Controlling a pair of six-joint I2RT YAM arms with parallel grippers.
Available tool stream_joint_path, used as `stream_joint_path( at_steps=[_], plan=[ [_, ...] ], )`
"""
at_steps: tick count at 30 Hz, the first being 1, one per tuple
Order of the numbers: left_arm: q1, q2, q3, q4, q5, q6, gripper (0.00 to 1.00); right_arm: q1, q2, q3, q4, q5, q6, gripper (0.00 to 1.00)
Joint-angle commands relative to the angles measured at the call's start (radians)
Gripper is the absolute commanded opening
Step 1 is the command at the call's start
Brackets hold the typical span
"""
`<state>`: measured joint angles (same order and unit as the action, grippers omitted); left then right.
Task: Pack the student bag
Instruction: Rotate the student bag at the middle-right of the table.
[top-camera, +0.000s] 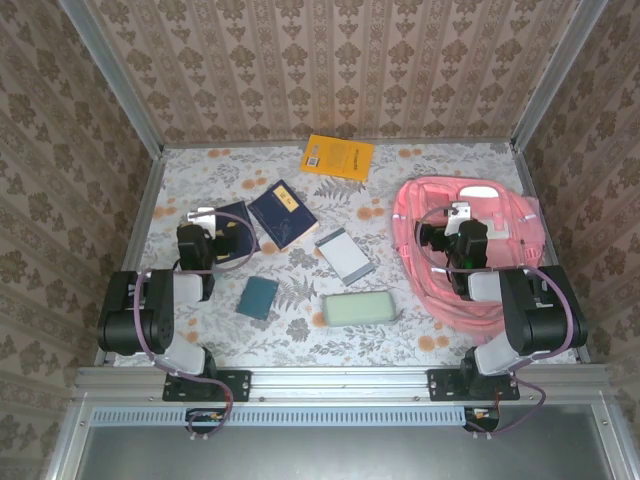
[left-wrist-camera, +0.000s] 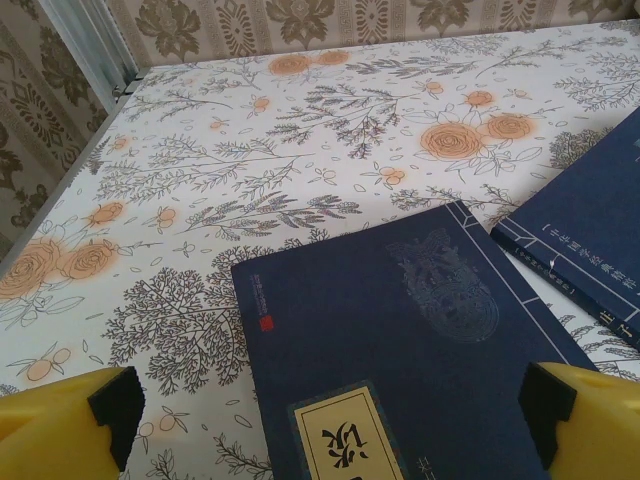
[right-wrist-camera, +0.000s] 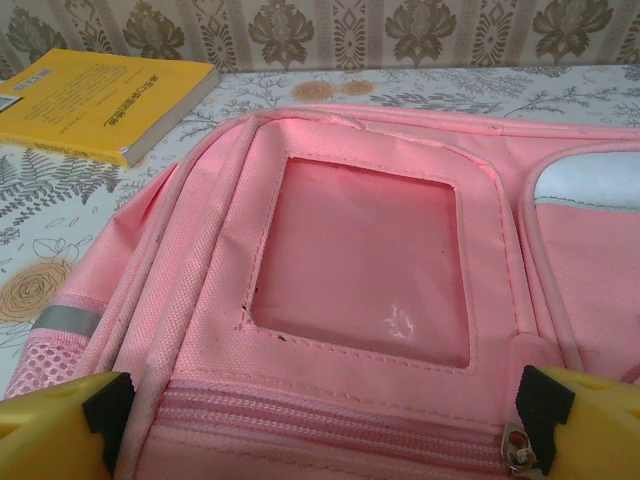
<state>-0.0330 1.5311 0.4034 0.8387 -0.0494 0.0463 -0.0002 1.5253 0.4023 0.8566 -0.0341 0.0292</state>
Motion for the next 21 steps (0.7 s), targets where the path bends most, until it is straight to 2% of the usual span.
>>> stream_joint_path(
  at_steps=[1,21],
  plan=[
    [-0.002,0.004,0.0,0.017,0.0,0.013,1.0,-0.006,0.004,0.007,-0.007,0.033,0.006,1.0],
    [0.017,0.003,0.008,-0.003,0.041,0.004,1.0,-0.006,0.003,0.007,-0.007,0.033,0.006,1.0]
  ],
)
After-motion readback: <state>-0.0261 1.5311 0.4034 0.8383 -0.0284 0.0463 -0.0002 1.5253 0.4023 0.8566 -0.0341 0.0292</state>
